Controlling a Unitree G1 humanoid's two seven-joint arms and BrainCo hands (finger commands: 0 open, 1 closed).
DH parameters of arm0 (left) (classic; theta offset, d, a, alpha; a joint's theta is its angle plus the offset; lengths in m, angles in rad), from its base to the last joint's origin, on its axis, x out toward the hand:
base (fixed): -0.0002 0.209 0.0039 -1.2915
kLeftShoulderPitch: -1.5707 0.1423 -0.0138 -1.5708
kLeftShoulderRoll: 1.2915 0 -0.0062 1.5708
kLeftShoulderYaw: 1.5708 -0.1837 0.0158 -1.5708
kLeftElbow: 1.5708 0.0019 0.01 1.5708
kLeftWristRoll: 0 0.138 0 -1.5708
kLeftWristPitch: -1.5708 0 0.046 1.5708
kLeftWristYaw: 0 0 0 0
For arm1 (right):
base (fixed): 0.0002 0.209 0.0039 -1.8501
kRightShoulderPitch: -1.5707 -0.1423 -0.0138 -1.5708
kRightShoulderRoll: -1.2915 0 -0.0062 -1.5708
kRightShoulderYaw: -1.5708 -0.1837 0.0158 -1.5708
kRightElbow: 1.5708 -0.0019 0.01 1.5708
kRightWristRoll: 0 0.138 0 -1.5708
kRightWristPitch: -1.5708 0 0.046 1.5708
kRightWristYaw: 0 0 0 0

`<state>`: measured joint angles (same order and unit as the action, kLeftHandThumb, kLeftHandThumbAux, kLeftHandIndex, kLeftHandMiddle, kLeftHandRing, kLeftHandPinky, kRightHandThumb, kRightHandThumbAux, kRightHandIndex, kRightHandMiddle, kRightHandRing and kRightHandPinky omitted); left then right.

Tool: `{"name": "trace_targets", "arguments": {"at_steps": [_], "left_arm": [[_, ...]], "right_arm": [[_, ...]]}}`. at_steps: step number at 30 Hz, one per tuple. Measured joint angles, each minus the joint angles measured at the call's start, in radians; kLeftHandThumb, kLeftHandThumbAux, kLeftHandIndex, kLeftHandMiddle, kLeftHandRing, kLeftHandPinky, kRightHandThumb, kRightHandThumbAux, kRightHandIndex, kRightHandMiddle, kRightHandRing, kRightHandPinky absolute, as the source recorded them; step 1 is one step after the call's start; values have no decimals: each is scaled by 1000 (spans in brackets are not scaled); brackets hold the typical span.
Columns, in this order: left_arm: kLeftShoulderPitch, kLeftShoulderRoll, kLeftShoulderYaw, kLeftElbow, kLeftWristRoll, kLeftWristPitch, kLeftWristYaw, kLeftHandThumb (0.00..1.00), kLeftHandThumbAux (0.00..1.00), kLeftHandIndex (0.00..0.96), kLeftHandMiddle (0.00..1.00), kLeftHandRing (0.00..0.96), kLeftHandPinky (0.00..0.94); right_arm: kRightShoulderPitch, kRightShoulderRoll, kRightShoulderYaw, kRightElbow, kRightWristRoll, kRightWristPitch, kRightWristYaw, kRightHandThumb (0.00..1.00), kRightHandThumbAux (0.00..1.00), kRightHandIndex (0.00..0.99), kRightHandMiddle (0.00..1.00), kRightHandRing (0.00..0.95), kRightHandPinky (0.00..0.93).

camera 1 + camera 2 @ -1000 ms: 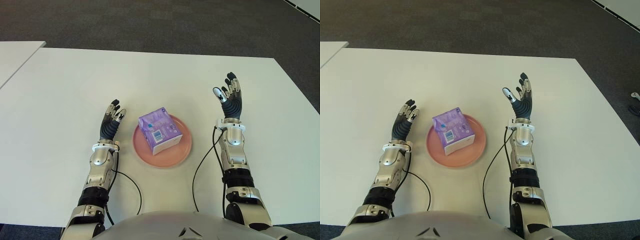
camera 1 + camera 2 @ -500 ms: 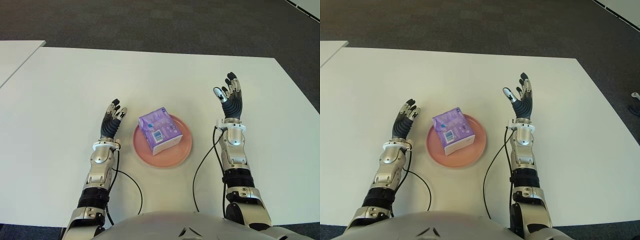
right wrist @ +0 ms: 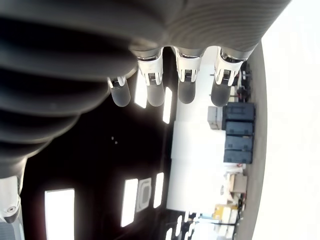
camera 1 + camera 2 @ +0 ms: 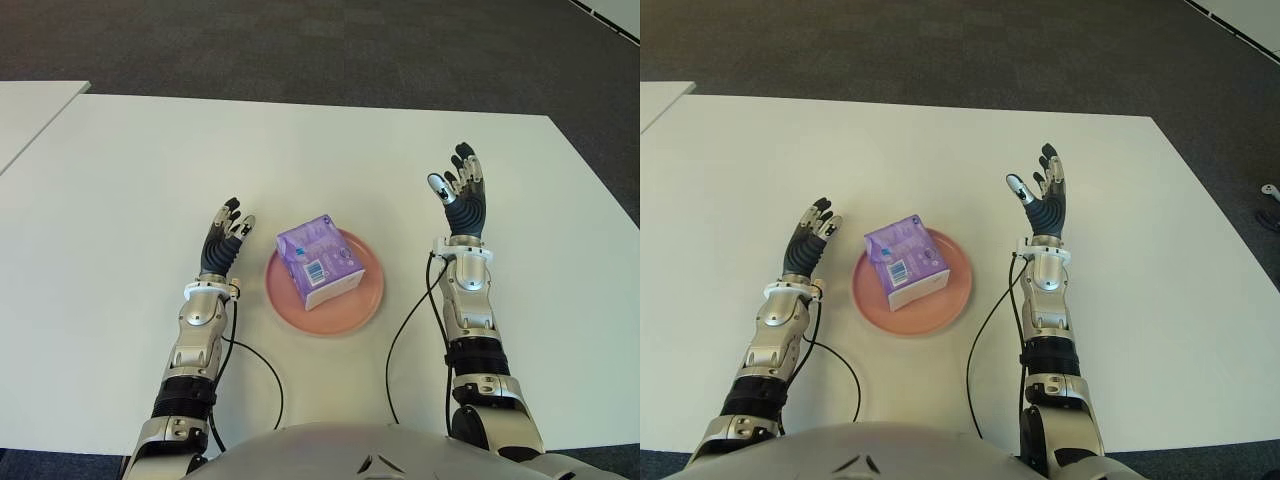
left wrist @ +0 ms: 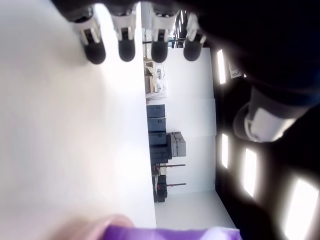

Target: Put the tissue paper into the plate.

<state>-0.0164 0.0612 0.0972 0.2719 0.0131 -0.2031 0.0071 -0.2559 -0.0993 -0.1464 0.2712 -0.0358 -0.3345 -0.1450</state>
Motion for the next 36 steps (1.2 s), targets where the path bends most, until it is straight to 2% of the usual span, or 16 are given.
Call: {"name": "trace_targets", "arguments": {"at_steps": [36], "left_arm": [[5,-8,0,-12,3,11,5,0,499,0,0,0,0]], "right_arm": [[19,1,-1,-39,1,19,5,0,519,0,0,0,0]]}}
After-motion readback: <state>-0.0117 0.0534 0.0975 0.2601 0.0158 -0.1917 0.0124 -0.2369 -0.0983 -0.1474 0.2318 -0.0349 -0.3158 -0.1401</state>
